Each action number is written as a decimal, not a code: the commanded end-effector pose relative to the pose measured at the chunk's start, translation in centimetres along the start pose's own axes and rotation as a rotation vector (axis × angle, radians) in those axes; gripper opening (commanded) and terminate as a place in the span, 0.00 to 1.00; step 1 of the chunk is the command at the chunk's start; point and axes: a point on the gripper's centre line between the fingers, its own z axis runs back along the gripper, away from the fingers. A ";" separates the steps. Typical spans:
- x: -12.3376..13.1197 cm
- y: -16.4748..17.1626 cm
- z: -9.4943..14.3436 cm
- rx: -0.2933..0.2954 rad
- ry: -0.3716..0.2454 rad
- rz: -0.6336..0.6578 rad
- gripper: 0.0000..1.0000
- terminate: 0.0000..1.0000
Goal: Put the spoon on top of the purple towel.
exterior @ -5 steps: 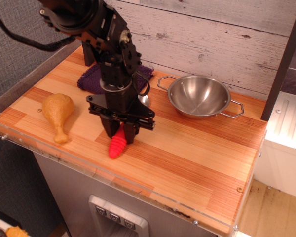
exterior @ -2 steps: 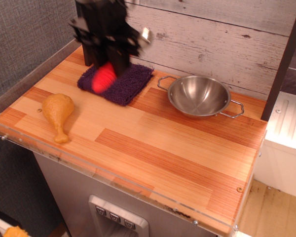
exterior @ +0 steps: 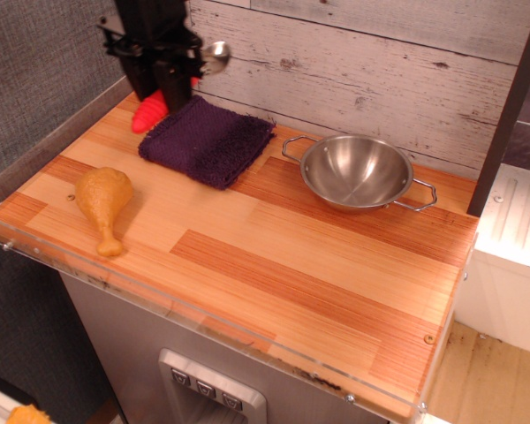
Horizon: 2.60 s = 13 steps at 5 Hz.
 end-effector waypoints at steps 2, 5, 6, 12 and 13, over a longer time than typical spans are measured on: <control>0.5 2.2 -2.0 -0.004 -0.042 0.064 0.00 0.00; 2.3 1.3 -3.3 -0.032 -0.051 0.050 1.00 0.00; 2.6 0.8 -2.6 -0.037 -0.054 0.028 1.00 0.00; -1.0 -6.8 4.8 -0.041 -0.064 -0.066 1.00 0.00; -1.0 -6.8 4.8 -0.041 -0.064 -0.066 1.00 1.00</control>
